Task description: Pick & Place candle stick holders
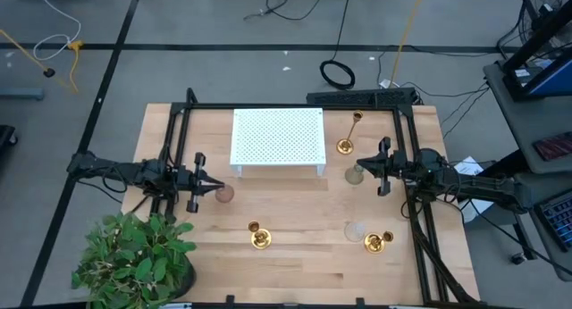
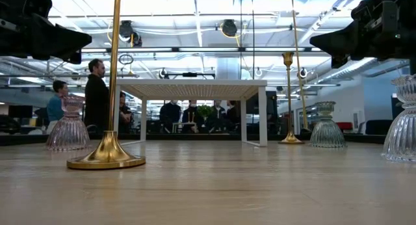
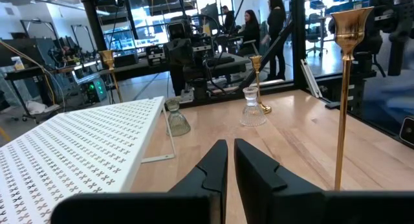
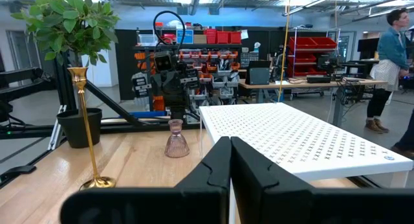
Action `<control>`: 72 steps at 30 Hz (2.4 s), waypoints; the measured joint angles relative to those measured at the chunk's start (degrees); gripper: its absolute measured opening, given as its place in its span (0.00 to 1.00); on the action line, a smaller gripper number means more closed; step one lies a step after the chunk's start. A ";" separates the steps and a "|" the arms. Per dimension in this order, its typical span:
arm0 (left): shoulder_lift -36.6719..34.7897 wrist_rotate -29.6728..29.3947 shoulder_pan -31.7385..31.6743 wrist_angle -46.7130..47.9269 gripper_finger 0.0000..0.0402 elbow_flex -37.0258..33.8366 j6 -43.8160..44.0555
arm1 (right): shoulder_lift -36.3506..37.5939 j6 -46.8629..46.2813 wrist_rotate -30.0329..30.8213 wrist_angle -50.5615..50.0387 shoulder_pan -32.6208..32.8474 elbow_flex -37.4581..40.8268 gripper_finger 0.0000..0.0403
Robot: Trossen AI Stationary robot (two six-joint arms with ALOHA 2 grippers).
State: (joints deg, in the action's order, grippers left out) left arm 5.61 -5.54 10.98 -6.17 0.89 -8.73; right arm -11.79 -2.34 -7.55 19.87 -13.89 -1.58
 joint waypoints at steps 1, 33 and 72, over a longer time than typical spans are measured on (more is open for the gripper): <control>0.00 -0.02 0.02 0.00 0.09 -0.01 0.00 | 0.00 0.01 -0.02 -0.01 -0.02 -0.02 0.00; 0.00 0.00 0.02 0.00 0.09 0.00 0.00 | 0.00 0.01 -0.02 0.01 -0.01 -0.02 0.00; 0.00 -8.08 -0.04 -7.92 0.09 0.00 -0.30 | -9.57 -2.02 12.09 11.92 -0.02 -0.02 0.29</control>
State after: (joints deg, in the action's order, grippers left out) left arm 5.61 -13.62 10.94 -14.10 0.89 -9.03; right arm -21.36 -4.36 4.54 31.79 -13.91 -1.61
